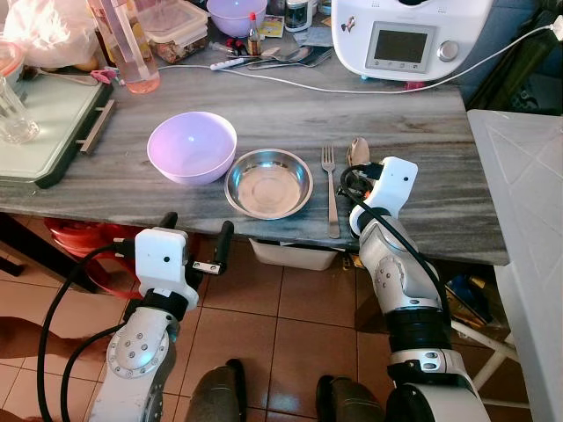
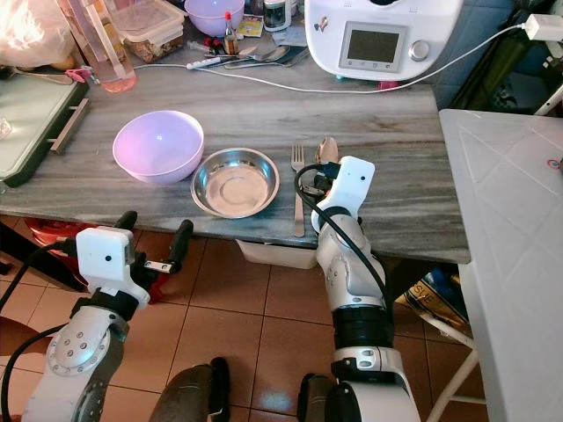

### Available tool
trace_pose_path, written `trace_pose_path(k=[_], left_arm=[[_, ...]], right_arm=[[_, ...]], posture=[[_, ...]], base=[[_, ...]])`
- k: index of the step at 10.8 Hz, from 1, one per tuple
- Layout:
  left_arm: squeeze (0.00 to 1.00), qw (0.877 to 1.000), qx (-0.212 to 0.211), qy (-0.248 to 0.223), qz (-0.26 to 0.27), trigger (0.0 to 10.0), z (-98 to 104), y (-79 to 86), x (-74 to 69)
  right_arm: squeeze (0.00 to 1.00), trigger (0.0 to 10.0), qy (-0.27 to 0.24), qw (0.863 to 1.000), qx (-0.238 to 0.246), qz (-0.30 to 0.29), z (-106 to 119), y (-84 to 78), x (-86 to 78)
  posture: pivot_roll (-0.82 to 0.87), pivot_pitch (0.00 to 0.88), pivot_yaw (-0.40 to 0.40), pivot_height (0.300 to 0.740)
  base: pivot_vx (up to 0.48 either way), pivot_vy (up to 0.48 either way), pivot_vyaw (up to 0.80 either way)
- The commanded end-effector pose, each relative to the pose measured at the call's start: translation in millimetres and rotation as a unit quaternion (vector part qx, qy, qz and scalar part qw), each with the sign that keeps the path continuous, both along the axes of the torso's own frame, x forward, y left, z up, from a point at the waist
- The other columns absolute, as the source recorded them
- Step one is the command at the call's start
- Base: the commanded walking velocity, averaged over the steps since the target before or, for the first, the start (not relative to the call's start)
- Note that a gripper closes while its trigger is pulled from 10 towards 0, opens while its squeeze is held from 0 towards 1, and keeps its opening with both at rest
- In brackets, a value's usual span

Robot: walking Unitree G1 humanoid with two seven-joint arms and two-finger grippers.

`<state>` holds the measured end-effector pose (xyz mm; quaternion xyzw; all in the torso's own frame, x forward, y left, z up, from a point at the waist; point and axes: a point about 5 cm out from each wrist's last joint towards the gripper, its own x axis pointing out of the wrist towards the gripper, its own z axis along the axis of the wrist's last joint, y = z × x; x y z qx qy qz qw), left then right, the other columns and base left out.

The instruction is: Setting the table

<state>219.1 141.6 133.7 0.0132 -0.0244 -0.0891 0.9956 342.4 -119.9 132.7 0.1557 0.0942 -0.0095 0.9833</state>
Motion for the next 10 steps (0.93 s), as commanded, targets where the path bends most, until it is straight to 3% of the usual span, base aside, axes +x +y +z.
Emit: trace_pose_path(k=[1,2,3,4,8,10], left_arm=[[0.00,1.000,0.003,-0.004,0.003,10.0,3,2.4,-1.0],[0.00,1.000,0.004,-0.003,0.003,10.0,3,2.5,-1.4],[0.00,1.000,0.004,-0.003,0.003,10.0,3,2.1,-1.7],[0.00,1.000,0.004,-0.003,0.003,10.0,3,1.9,-1.4],[0.00,1.000,0.005,-0.003,0.003,10.0,3,1.3,-1.1],[0.00,1.000,0.003,-0.005,0.001,10.0,4,0.7,-1.4]], right_arm=[[0.00,10.0,0.016,1.000,-0.001,0.010,-7,3.2,-1.7],[0.00,10.0,0.020,1.000,-0.002,0.015,-10,4.7,-3.5],[0.16,10.0,0.021,1.000,-0.001,0.018,-11,5.6,-4.4],[1.00,10.0,0.021,1.000,-0.009,0.017,-12,5.4,-5.8],[1.00,10.0,0.012,1.000,-0.013,0.017,-11,1.1,-7.1],[1.00,10.0,-0.021,0.999,-0.035,0.013,2,-1.2,-8.5]], posture=[[0.12,0.192,0.043,0.740],[0.12,0.195,0.044,0.740],[0.12,0.195,0.043,0.740],[0.12,0.196,0.043,0.740],[0.12,0.194,0.046,0.740],[0.12,0.183,0.044,0.740]], base=[[0.000,0.000,0.00],[0.000,0.000,0.00],[0.000,0.000,0.00],[0.000,0.000,0.00],[0.000,0.000,0.00],[0.000,0.000,0.00]])
